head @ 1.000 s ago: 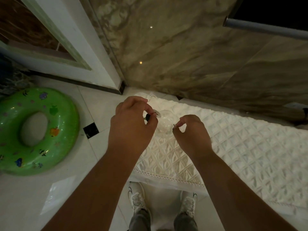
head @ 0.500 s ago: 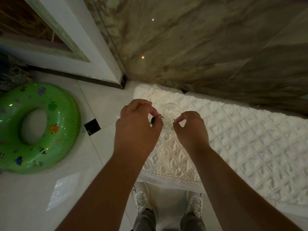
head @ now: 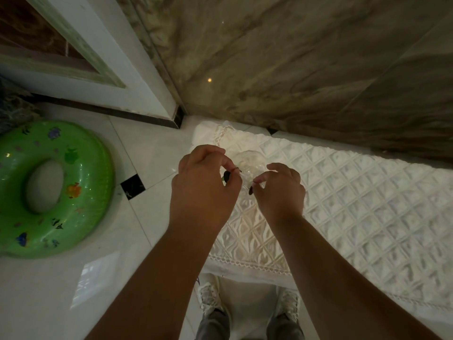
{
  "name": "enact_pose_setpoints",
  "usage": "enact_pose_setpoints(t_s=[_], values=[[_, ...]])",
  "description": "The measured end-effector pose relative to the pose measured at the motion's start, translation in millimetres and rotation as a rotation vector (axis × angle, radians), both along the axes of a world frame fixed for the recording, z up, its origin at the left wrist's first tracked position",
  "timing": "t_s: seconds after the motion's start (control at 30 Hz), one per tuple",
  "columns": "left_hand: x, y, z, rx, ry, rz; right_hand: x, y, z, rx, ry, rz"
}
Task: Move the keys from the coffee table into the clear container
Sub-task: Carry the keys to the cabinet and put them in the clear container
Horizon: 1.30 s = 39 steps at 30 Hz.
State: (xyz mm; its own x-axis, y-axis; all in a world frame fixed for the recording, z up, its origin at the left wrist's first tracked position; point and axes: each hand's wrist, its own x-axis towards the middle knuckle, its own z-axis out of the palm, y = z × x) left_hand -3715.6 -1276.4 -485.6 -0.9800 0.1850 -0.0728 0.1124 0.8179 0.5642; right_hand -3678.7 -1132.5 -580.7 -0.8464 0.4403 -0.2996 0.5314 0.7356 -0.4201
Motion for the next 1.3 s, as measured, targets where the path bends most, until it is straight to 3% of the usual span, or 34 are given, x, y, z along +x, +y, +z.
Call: enact_pose_setpoints(t_s=[0.2,0.63,1.1,1.3], values=[[-2,9,-5,0.013,-0.004,0.010,-2,4,10,-0.049,0.005,-0.004],[-1,31,-45,-0.096,-0.124,0.021,17,34,44,-0.181,0.216,-0.119],[4,47,-73,-0.211,-0.153,0.061,17,42,45,-0.210,0.216,-0.119],[8,51,-66,-0.159,-0.194,0.044,14,47,54,-0.205,0.210,-0.107]])
